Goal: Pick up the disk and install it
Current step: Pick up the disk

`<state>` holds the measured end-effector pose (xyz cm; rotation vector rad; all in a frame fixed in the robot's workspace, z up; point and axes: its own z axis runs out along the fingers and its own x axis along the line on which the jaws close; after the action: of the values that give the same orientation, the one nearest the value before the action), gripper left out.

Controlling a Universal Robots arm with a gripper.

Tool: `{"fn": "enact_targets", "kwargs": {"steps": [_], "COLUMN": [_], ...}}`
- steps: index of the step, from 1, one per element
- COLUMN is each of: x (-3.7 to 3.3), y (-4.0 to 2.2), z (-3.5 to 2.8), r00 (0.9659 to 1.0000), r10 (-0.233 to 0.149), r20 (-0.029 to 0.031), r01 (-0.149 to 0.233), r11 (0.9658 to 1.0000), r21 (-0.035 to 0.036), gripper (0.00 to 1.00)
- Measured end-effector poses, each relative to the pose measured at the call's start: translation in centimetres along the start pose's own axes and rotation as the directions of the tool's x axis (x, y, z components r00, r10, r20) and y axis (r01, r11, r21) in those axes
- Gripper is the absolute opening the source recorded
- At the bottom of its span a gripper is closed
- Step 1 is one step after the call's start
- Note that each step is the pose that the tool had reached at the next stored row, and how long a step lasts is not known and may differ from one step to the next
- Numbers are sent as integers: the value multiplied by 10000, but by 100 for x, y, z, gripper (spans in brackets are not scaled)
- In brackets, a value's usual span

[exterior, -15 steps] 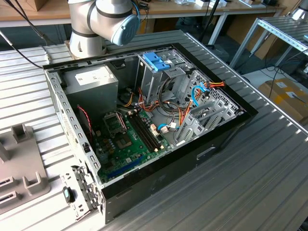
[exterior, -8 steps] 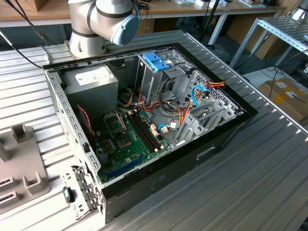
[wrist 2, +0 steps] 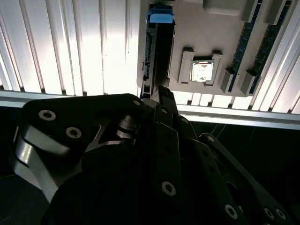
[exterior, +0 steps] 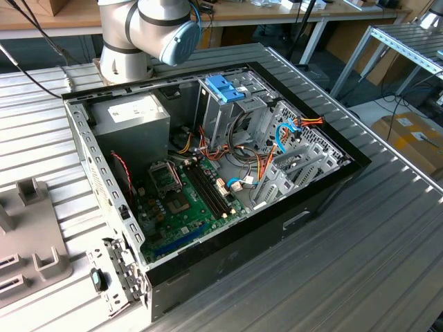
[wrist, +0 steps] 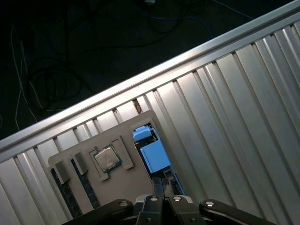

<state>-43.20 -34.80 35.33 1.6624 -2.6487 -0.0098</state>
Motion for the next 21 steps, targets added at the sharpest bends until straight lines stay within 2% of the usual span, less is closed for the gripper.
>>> {"fn": "enact_targets", "kwargs": {"steps": [5,12,15,21], "x": [0,0,0,0], "y": [0,0,0,0], "z": [0,0,0,0], "r00": [9997,9967,9921,9845], "r10": [-256,-808,-1255,-1754], "r20": [-3,-11,-16,-24], "r01": [256,808,1255,1754], "r11": [9997,9967,9921,9845], "r21": [2,7,10,13], "gripper": [11,11,11,11]}}
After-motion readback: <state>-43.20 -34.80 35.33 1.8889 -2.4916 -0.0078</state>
